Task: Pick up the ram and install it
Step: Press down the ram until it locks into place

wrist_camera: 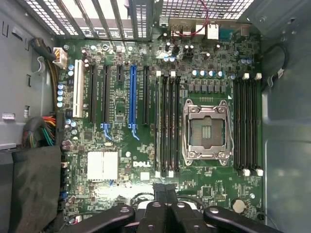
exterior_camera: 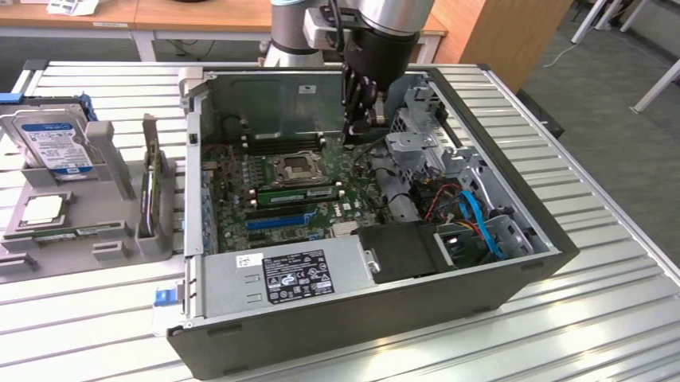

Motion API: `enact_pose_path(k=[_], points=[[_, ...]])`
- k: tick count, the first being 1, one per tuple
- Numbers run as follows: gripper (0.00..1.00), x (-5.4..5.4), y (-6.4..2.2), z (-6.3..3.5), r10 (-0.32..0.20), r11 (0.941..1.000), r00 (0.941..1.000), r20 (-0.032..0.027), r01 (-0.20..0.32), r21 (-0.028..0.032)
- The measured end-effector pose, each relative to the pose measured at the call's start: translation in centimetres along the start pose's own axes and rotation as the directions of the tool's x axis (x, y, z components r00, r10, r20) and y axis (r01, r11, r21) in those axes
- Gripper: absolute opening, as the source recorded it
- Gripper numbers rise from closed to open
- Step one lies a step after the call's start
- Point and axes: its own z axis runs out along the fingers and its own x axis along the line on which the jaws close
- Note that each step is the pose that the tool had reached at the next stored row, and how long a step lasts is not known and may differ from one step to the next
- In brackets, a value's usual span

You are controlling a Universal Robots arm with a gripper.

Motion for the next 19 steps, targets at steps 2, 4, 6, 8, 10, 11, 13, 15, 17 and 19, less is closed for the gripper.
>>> enact_pose_path(k=[2,4,6,8,10,11,13,15,17,19], points=[[0.10,0.0,-0.01,0.11,0.000,1.0000,1.0000,0.0000,0.000,0.0000],[0.10,0.0,-0.02,0.24,0.000,1.0000,1.0000,-0.0001,0.000,0.0001],[0.10,0.0,-0.03,0.40,0.000,1.0000,1.0000,-0.0001,0.000,0.0002],[0.10,0.0,-0.04,0.58,0.000,1.0000,1.0000,-0.0001,0.000,0.0001],[0.10,0.0,-0.05,0.75,0.000,1.0000,1.0000,0.0000,0.000,0.0002],[0.10,0.0,-0.05,0.81,0.000,1.0000,1.0000,-0.0001,0.000,0.0001],[0.10,0.0,-0.06,0.94,0.000,1.0000,1.0000,0.0000,0.000,0.0001],[0.10,0.0,-0.07,1.09,0.000,1.0000,1.0000,-0.0001,0.000,0.0001],[0.10,0.1,-0.09,1.29,0.000,1.0000,1.0000,0.0000,0.000,0.0002],[0.10,0.1,-0.10,1.49,0.000,1.0000,1.0000,-0.0001,0.000,0.0002]])
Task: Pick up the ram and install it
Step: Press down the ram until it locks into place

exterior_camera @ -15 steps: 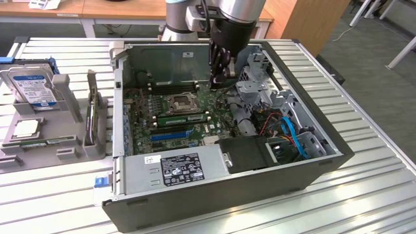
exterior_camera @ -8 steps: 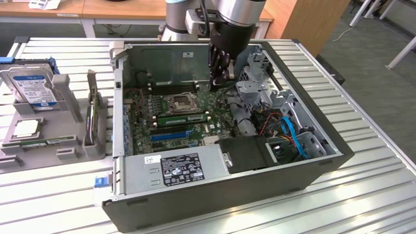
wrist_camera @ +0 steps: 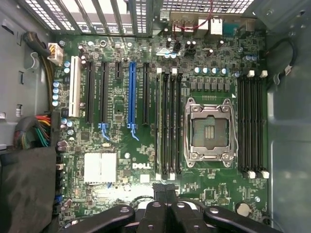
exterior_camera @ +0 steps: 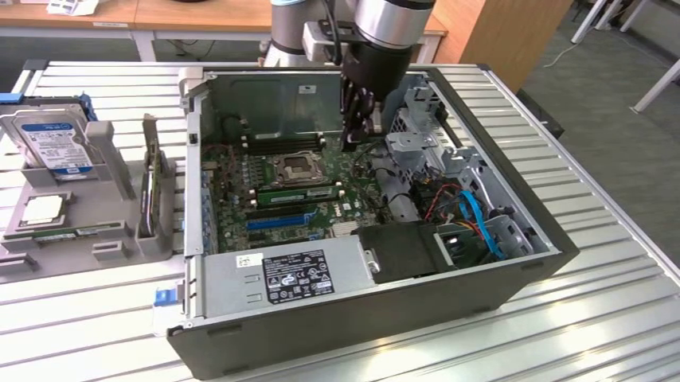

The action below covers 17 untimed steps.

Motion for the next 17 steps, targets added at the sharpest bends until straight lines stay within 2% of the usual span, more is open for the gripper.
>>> enact_pose_path(k=[17], points=[[0.10,0.1,-0.09,1.68,0.000,1.0000,1.0000,0.0000,0.000,0.0002]])
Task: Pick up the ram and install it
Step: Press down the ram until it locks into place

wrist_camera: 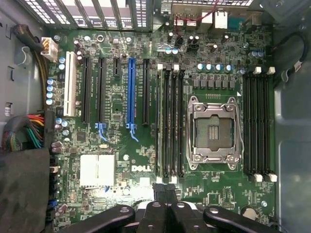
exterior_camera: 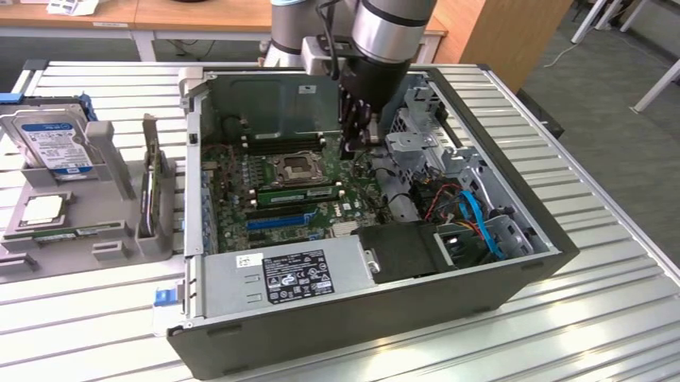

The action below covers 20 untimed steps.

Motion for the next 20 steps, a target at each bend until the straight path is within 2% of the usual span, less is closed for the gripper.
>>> enact_pose_path(k=[20], points=[[0.10,0.1,-0.10,1.60,0.000,1.0000,1.0000,-0.0001,0.000,0.0000]])
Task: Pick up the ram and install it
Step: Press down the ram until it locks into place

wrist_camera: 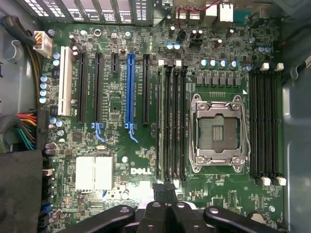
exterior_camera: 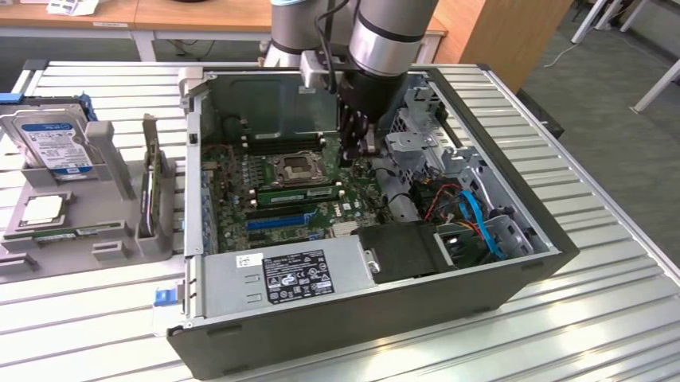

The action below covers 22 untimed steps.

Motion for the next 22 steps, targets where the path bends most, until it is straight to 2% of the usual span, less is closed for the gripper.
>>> enact_pose_path(k=[22], points=[[0.10,0.1,-0.14,2.06,0.000,1.0000,1.0000,-0.0010,0.000,0.0000]])
